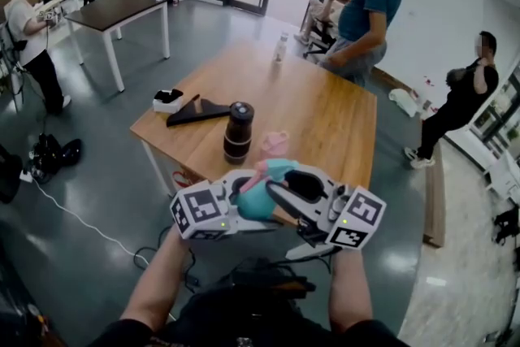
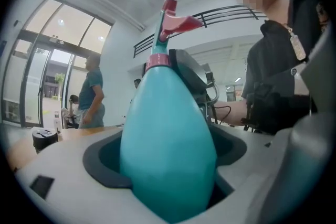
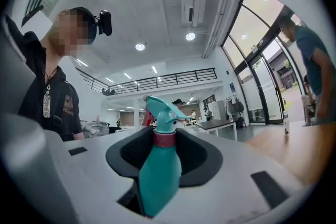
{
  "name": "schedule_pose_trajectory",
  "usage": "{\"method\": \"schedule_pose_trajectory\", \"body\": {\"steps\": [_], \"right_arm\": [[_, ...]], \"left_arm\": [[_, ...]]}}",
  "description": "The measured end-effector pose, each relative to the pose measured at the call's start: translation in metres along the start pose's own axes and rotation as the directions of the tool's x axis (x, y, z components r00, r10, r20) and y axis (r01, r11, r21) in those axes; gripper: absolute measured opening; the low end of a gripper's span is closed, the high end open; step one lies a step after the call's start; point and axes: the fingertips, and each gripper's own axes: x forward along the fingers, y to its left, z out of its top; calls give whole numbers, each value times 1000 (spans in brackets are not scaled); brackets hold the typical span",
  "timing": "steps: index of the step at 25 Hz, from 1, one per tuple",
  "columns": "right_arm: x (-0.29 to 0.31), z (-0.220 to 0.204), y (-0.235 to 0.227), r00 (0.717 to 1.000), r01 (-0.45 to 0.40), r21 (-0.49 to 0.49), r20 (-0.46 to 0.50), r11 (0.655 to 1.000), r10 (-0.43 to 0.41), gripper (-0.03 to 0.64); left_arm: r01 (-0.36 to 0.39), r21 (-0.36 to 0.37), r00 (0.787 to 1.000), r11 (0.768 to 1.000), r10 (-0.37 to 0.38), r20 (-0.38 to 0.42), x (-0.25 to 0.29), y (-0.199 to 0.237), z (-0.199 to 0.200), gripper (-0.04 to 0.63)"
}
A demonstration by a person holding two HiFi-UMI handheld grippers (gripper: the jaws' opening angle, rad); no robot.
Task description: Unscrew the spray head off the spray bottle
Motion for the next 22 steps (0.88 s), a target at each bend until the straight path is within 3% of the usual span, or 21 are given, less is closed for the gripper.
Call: {"method": "schedule_pose_trajectory", "body": {"steps": [2, 5, 9, 11, 19, 22], "right_arm": [[0, 2, -5, 999, 40, 8, 8, 999, -40, 146], [-1, 2, -18, 990, 141, -3, 1, 990, -141, 148], [-6, 5, -32, 965, 259, 45, 38, 965, -261, 155], [-7, 6, -34, 953, 294, 60, 56, 954, -297, 155], [2, -2, -30, 940, 340, -23, -8, 940, -340, 148], [3, -2, -27, 954, 300, -14, -12, 954, -300, 144]], "left_arm": [[-40, -5, 999, 999, 40, 13, 0, 7, 1, 436], [-160, -15, 987, 987, 160, 20, -1, 27, 1, 434], [-359, 34, 933, 933, 359, 4, -7, 52, 3, 435], [-405, 42, 914, 913, 406, -1, -6, 57, 3, 434], [-404, 58, 912, 913, 407, -43, 2, 51, -8, 436], [-363, 56, 930, 930, 366, -46, 0, 46, -9, 434]]}}
